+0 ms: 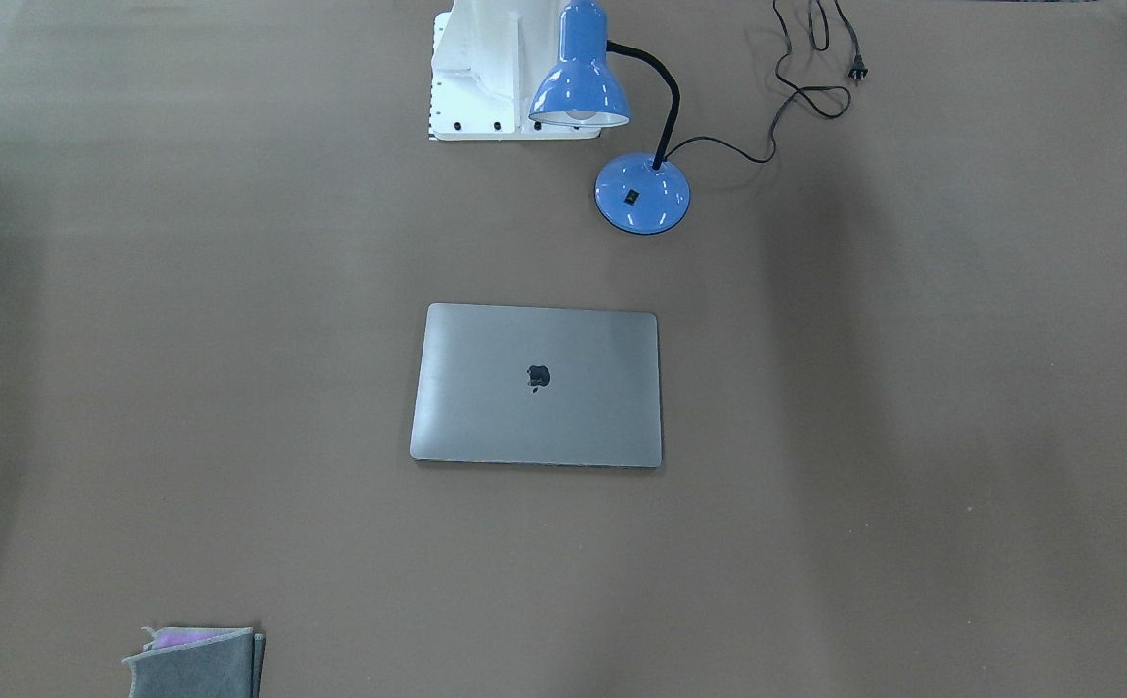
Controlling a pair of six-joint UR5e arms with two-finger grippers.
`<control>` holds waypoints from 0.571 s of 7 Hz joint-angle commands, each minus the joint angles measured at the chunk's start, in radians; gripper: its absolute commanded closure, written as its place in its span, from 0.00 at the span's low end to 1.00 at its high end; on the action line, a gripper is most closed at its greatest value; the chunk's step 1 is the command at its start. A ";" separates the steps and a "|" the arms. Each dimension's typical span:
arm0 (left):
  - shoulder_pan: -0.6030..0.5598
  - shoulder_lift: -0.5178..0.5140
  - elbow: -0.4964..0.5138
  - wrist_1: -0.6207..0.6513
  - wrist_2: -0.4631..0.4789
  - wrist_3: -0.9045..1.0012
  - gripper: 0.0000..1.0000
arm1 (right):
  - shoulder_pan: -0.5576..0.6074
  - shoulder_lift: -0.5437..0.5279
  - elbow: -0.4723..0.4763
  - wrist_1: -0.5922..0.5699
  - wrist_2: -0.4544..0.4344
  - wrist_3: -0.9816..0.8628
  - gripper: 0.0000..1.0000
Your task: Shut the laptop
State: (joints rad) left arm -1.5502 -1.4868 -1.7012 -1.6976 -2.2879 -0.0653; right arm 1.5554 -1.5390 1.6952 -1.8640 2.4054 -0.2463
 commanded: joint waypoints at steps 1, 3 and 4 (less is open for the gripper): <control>-0.010 0.025 0.012 0.010 -0.016 0.010 0.02 | 0.064 -0.078 -0.070 0.129 0.008 -0.010 0.00; -0.008 0.019 0.014 0.009 -0.068 0.005 0.02 | 0.064 -0.076 -0.123 0.178 0.008 0.002 0.00; -0.008 0.019 0.012 0.009 -0.074 0.005 0.02 | 0.064 -0.060 -0.120 0.181 0.000 0.056 0.00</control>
State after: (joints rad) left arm -1.5588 -1.4675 -1.6868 -1.6885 -2.3490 -0.0589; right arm 1.6187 -1.6106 1.5830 -1.7000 2.4114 -0.2344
